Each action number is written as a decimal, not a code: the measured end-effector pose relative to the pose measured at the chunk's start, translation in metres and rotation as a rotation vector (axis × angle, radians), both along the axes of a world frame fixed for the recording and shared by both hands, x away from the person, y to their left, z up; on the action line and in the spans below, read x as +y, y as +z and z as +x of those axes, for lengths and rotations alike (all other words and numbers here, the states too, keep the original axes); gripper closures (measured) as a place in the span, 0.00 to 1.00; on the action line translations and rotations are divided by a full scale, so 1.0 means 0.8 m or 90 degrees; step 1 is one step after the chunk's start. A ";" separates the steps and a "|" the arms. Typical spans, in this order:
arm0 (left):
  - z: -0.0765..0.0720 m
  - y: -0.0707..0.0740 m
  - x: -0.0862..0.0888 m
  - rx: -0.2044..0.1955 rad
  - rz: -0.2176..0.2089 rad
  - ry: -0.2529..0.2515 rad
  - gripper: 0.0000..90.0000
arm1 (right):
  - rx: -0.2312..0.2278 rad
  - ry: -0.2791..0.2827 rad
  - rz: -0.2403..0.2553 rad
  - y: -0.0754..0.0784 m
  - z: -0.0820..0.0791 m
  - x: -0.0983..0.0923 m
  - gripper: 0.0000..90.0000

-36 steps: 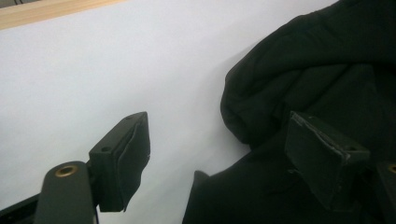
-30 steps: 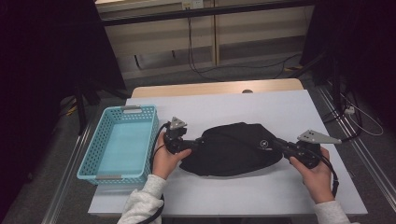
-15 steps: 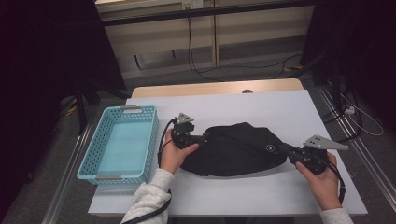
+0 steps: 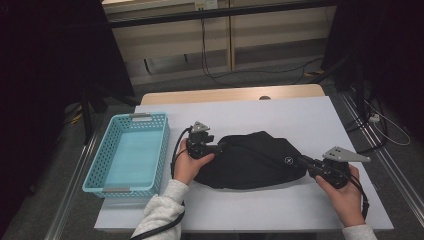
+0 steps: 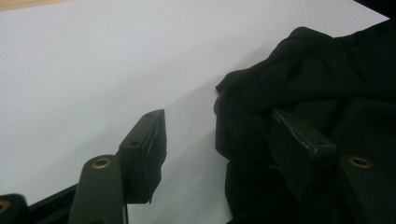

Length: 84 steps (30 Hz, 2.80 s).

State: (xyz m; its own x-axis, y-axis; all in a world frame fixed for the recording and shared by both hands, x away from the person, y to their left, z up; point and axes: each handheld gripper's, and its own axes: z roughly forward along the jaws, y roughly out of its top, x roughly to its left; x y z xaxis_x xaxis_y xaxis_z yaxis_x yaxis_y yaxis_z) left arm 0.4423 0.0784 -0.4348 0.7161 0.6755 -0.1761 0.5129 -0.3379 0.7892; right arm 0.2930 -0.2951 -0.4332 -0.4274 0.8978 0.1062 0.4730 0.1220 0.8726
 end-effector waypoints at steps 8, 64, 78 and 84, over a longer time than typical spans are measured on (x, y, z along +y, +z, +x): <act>0.000 -0.002 0.000 -0.003 0.005 -0.006 0.42 | -0.001 0.000 -0.001 0.001 0.002 0.001 0.92; -0.020 0.066 0.069 -0.003 -0.019 -0.001 0.96 | 0.020 0.069 -0.002 -0.011 0.024 0.036 0.88; -0.018 0.050 0.066 0.026 -0.021 0.002 0.96 | -0.008 0.057 -0.080 -0.011 0.026 0.049 0.63; -0.018 0.047 0.062 0.032 -0.013 0.001 0.96 | 0.000 0.090 -0.126 -0.016 0.029 0.069 0.54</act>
State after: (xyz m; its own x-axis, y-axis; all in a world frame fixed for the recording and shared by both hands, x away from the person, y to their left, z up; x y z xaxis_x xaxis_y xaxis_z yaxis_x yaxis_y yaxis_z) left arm 0.4280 0.1283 -0.3971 0.7053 0.6720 -0.2256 0.5524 -0.3216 0.7690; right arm 0.3161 -0.2399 -0.4457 -0.5502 0.8325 -0.0655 0.4388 0.3549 0.8255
